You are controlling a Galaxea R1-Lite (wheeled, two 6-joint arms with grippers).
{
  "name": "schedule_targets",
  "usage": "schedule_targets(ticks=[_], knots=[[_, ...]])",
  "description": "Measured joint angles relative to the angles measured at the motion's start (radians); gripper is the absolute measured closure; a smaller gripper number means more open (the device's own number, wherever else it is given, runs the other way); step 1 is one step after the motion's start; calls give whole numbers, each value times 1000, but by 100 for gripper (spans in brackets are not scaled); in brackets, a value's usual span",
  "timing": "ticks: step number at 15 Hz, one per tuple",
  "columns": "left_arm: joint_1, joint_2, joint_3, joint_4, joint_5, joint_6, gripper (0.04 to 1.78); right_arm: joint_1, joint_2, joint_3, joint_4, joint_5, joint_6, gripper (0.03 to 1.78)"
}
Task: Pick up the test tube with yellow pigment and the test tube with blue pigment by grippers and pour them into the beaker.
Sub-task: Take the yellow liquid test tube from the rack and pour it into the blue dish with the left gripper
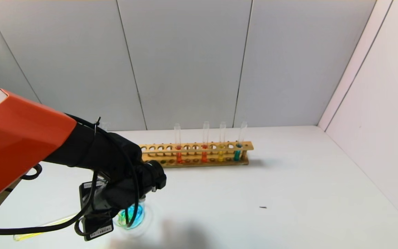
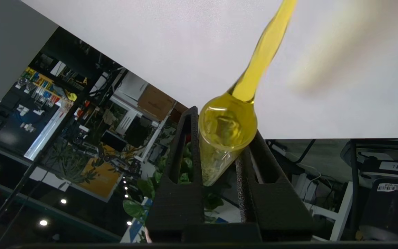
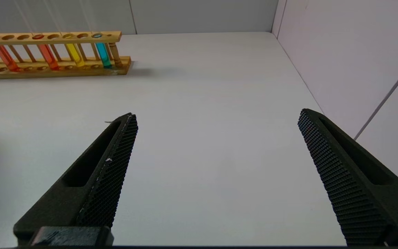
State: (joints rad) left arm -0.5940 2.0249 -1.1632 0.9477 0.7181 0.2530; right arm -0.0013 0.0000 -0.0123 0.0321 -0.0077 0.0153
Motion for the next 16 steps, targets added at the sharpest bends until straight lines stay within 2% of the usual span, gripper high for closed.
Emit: schedule_targets(ticks=[16], knots=[[-40, 109, -129, 119, 3, 1, 150, 0, 0, 0, 0, 0, 0, 11]])
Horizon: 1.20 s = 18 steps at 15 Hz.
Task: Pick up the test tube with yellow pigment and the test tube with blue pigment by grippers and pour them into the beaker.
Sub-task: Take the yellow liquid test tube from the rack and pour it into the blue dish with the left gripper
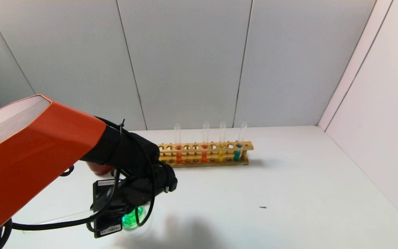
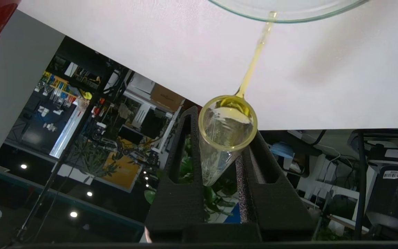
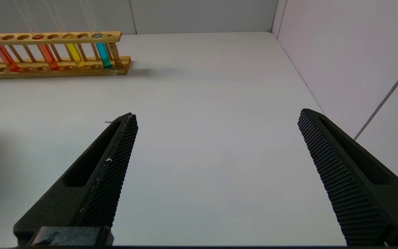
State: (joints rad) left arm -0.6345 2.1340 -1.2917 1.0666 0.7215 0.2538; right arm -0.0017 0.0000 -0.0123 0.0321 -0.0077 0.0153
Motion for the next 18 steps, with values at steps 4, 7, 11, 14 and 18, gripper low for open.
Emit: schedule_targets(ticks=[4, 7, 11, 14, 18], knots=[[-24, 24, -60, 90, -1, 1, 150, 0, 0, 0, 0, 0, 0, 11], [-70, 42, -100, 133, -4, -3, 150, 0, 0, 0, 0, 0, 0, 11], [-104, 69, -110, 146, -5, -5, 150, 0, 0, 0, 0, 0, 0, 11], [-110, 82, -110, 160, -2, -6, 150, 0, 0, 0, 0, 0, 0, 11], [-121, 93, -110, 166, -2, -7, 150, 0, 0, 0, 0, 0, 0, 11]])
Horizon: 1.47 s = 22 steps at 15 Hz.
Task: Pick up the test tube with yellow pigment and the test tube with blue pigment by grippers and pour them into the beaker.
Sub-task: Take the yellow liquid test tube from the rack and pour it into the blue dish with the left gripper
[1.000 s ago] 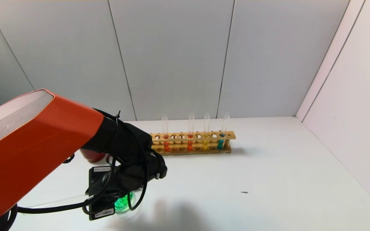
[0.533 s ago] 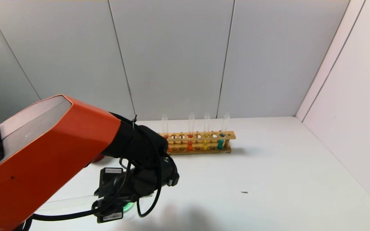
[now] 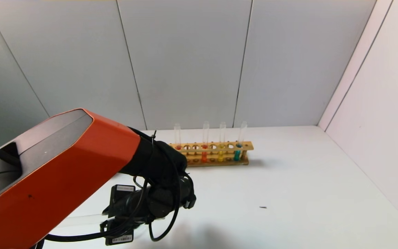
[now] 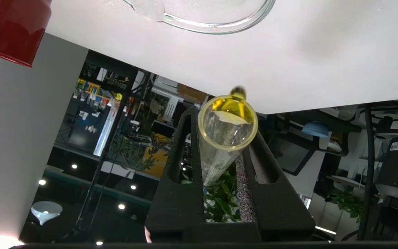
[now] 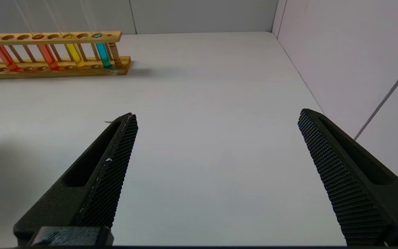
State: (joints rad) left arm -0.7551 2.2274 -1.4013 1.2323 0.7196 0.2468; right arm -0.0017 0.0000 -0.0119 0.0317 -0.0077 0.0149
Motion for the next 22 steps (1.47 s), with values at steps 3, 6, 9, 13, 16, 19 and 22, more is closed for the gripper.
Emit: schedule_targets(ticks=[3, 6, 9, 13, 16, 19, 22], knots=[[-3, 3, 0, 0, -1, -3, 150, 0, 0, 0, 0, 0, 0, 11], [-4, 2, 3, 4, -1, -4, 150, 0, 0, 0, 0, 0, 0, 11], [-4, 2, 3, 8, -1, -6, 150, 0, 0, 0, 0, 0, 0, 11], [-3, 1, -1, 21, -1, -6, 150, 0, 0, 0, 0, 0, 0, 11], [-3, 1, -3, 23, -1, -6, 150, 0, 0, 0, 0, 0, 0, 11], [-3, 0, -3, 23, -1, -6, 150, 0, 0, 0, 0, 0, 0, 11], [-1, -1, -3, 23, -1, -6, 150, 0, 0, 0, 0, 0, 0, 11]])
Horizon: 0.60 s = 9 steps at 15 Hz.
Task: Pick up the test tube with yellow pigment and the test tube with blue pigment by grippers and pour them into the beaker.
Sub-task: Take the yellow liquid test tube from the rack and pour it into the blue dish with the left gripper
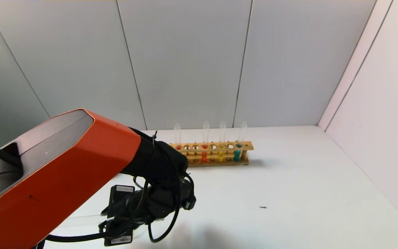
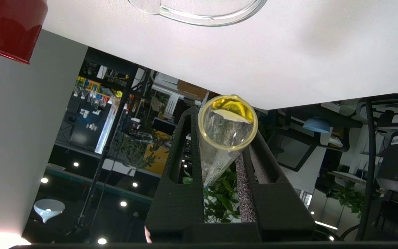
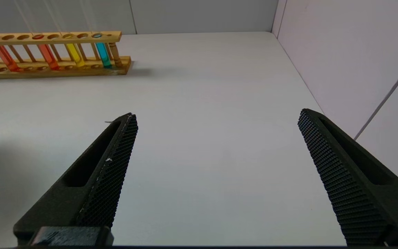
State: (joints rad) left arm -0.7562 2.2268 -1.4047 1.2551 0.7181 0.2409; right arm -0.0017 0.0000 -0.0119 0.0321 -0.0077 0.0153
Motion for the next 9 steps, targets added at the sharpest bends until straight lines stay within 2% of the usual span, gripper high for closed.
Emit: schedule_targets(ticks=[9], knots=[[43, -18, 0, -4, 3, -1, 150, 0, 0, 0, 0, 0, 0, 11]])
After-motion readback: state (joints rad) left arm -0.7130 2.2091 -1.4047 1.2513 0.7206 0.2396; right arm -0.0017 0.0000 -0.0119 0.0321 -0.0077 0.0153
